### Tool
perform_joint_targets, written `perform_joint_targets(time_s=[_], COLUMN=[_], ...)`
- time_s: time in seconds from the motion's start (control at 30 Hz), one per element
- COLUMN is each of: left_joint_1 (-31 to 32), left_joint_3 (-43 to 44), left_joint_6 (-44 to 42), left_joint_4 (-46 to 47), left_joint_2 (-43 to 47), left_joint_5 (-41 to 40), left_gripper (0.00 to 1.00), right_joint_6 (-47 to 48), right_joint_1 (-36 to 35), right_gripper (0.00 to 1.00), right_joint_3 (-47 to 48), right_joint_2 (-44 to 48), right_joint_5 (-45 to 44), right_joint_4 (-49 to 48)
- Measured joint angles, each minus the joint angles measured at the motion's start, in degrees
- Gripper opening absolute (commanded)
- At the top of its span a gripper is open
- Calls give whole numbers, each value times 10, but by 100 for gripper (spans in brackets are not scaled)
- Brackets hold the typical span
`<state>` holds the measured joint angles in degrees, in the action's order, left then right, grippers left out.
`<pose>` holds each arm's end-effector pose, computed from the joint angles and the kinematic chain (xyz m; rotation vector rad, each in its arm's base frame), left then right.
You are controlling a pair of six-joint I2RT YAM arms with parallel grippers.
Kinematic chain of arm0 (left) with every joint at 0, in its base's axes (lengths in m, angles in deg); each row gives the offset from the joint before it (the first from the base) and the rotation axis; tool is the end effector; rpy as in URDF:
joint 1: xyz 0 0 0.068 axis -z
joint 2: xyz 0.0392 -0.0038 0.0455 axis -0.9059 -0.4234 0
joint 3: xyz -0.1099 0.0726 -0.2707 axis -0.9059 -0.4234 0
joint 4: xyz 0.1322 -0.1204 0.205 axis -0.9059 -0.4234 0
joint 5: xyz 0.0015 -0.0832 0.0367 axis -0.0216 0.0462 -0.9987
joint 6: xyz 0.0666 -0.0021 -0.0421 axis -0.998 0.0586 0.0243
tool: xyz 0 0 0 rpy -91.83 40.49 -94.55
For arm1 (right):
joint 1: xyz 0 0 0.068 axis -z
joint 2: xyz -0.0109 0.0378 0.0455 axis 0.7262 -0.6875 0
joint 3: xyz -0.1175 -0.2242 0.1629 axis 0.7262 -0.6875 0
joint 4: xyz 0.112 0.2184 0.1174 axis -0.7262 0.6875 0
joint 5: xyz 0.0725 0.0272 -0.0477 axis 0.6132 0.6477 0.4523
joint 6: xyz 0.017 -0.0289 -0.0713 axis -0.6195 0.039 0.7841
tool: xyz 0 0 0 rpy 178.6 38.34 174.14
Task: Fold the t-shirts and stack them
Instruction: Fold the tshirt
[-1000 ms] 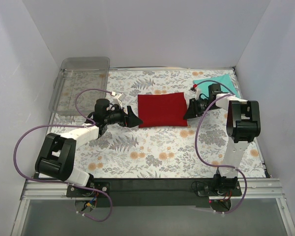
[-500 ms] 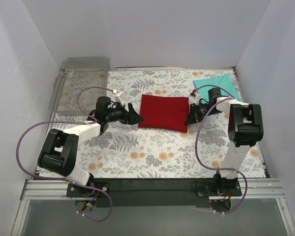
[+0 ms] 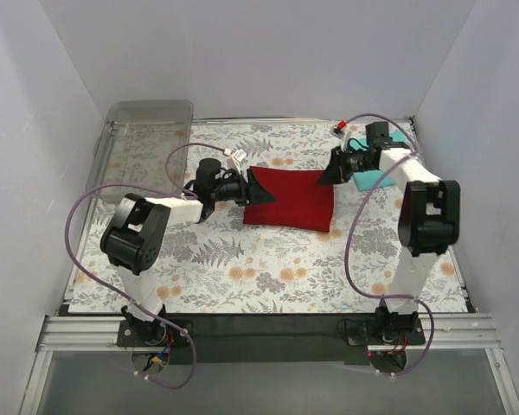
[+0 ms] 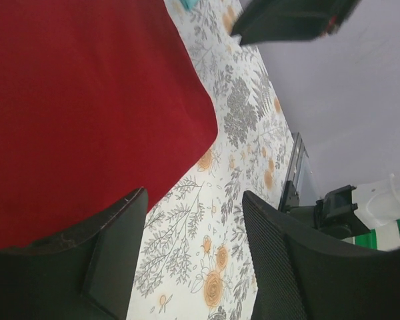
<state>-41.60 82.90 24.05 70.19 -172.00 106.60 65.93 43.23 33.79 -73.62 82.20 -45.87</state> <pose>0.3613 -0.2081 0.1901 -0.4385 2.3180 -1.7815 0.4217 0.0791 0.2367 -0.8034 2.1316 1.0260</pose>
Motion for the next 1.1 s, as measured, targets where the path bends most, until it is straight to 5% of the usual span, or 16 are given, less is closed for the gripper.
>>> perform_joint_targets(time_s=[0.2, 0.37, 0.8, 1.1], left_joint_1=[42, 42, 42, 42], left_joint_3=[41, 42, 46, 95], left_joint_6=[14, 15, -10, -36], left_joint_4=[19, 18, 16, -38], left_joint_2=[-87, -132, -141, -141], left_joint_5=[2, 0, -2, -7], left_gripper=[50, 50, 53, 61], right_joint_6=[-115, -193, -228, -137], right_joint_1=[-70, -106, -31, -15], right_gripper=[18, 18, 19, 21], right_joint_3=[118, 131, 63, 46], right_joint_2=[-173, -228, -219, -122], right_joint_5=[41, 30, 27, 22], right_joint_4=[-65, -85, -98, -34])
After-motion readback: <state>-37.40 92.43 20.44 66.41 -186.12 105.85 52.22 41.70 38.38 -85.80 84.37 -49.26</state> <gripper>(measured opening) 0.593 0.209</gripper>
